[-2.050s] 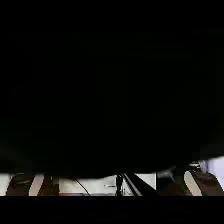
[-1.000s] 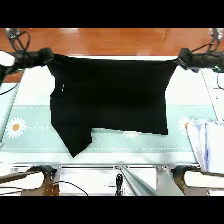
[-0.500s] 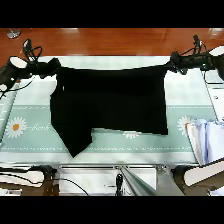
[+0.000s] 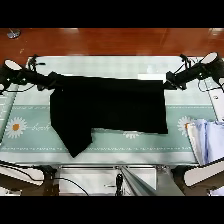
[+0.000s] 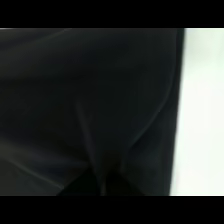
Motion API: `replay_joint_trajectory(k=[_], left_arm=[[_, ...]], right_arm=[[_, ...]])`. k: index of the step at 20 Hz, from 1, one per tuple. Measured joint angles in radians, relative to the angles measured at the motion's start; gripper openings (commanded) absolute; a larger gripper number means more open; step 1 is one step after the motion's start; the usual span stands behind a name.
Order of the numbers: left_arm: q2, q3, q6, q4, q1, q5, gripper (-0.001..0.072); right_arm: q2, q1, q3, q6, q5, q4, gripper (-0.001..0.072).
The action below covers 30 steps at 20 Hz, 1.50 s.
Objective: Fold the shirts.
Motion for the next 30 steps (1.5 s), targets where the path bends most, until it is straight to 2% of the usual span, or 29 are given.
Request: replay_joint_trajectory(k=[1, 5, 8, 12, 15, 20, 24, 30], left_arm=[[-0.012, 0.002, -0.003, 0.001, 0.002, -0.033, 0.0706], [-0.015, 0.037, -0.023, 0.014, 0.034, -0.190, 0.0706], [0.058, 0.021, -0.027, 0.026, 0.084, -0.260, 0.0706], [0.223, -0.153, -0.023, 0.124, 0.187, -0.294, 0.0704], [0.364, -0.393, -0.006, 0.123, 0.336, -0.251, 0.0704], [0.519, -0.737, 0.112, -0.056, 0.492, -0.157, 0.0704], [0.567, -0.863, 0.166, -0.140, 0.476, -0.122, 0.0704], [0.581, -0.924, 0.221, -0.198, 0.314, -0.090, 0.0703]], right_arm=[[0.001, 0.000, -0.010, 0.015, -0.006, -0.006, 0.0620], [0.040, -0.018, -0.019, 0.041, 0.059, -0.013, 0.0620], [0.138, -0.038, -0.037, 0.048, 0.147, -0.120, 0.0621], [0.366, -0.087, -0.227, 0.071, 0.107, -0.222, 0.0621], [0.578, -0.107, -0.487, 0.025, 0.016, -0.093, 0.0620], [0.790, -0.119, -0.797, -0.037, -0.126, 0.112, 0.0620], [0.831, -0.121, -0.868, -0.055, -0.155, 0.169, 0.0620], [0.843, -0.121, -0.891, -0.061, -0.174, 0.205, 0.0620]])
